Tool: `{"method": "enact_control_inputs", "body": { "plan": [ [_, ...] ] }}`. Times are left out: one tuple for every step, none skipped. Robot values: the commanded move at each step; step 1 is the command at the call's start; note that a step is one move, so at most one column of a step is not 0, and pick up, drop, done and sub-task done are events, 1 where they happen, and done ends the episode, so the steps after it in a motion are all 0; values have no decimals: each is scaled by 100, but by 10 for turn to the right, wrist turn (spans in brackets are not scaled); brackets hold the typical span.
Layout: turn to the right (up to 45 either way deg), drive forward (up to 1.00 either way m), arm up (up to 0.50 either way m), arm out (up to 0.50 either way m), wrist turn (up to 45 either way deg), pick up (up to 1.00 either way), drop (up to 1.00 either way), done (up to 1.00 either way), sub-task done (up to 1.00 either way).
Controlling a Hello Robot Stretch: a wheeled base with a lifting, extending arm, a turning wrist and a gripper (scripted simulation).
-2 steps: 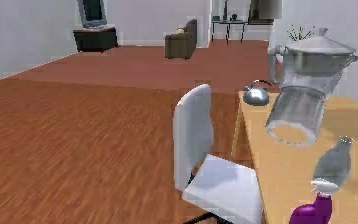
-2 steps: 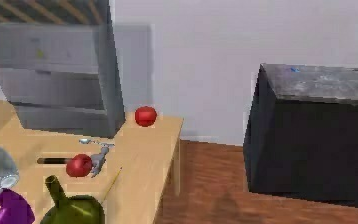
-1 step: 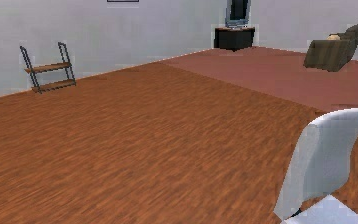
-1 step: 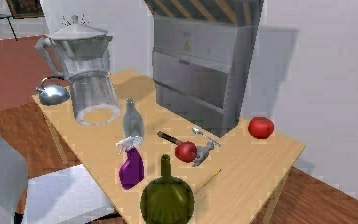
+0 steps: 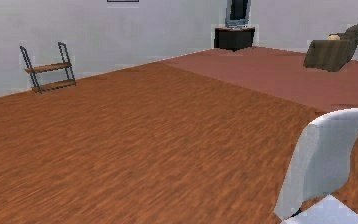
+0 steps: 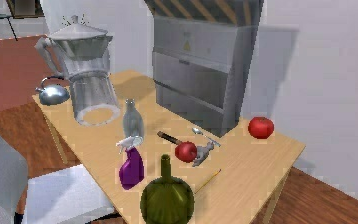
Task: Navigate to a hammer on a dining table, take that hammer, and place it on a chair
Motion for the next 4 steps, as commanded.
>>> {"method": "enact_control_inputs", "body": {
  "plan": [
    [0, 0, 34, 0, 0, 0, 0, 0, 0],
    [0, 0, 0, 40, 0, 0, 0, 0, 0],
    [0, 0, 0, 0, 450, 0, 0, 0, 0],
    [0, 0, 0, 0, 450, 0, 0, 0, 0]
  ]
}}
